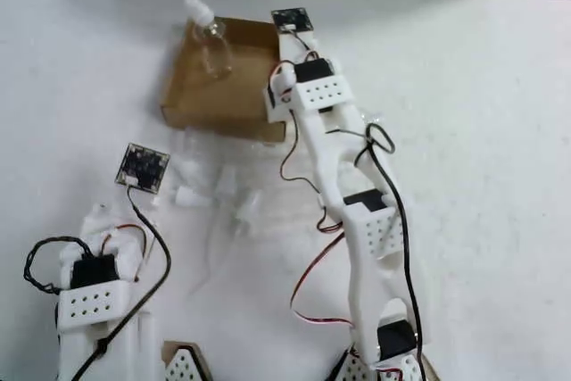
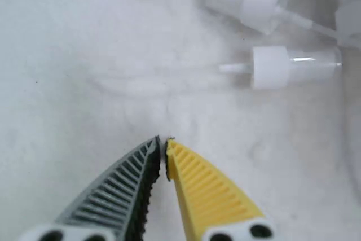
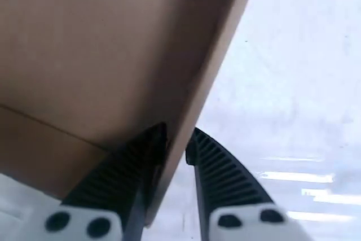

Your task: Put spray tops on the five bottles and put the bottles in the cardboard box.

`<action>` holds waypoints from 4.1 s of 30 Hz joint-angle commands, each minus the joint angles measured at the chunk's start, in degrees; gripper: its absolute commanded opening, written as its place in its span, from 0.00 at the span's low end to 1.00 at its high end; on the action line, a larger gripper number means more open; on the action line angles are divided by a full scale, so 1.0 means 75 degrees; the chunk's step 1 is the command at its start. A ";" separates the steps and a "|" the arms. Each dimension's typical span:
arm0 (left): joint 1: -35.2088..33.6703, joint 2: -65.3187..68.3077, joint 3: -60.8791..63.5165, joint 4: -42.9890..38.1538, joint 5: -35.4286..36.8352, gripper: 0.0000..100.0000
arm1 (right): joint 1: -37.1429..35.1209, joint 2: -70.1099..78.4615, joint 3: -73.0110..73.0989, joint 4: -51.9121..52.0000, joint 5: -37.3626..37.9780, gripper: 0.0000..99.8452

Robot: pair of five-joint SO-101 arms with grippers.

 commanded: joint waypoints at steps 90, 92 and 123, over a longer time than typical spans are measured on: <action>0.0111 -0.0111 -0.0152 -0.0293 -0.0082 0.02 | 0.3827 -0.8774 1.0198 0.1541 0.3177 0.02; 0.0041 -0.0111 -0.0176 -0.0293 -0.0082 0.02 | 0.4612 -0.9043 1.0948 0.1049 0.3540 0.02; 0.2479 0.5644 -0.6670 0.2966 -0.0082 0.03 | 0.7918 -0.9219 1.3140 -0.0815 0.5579 0.02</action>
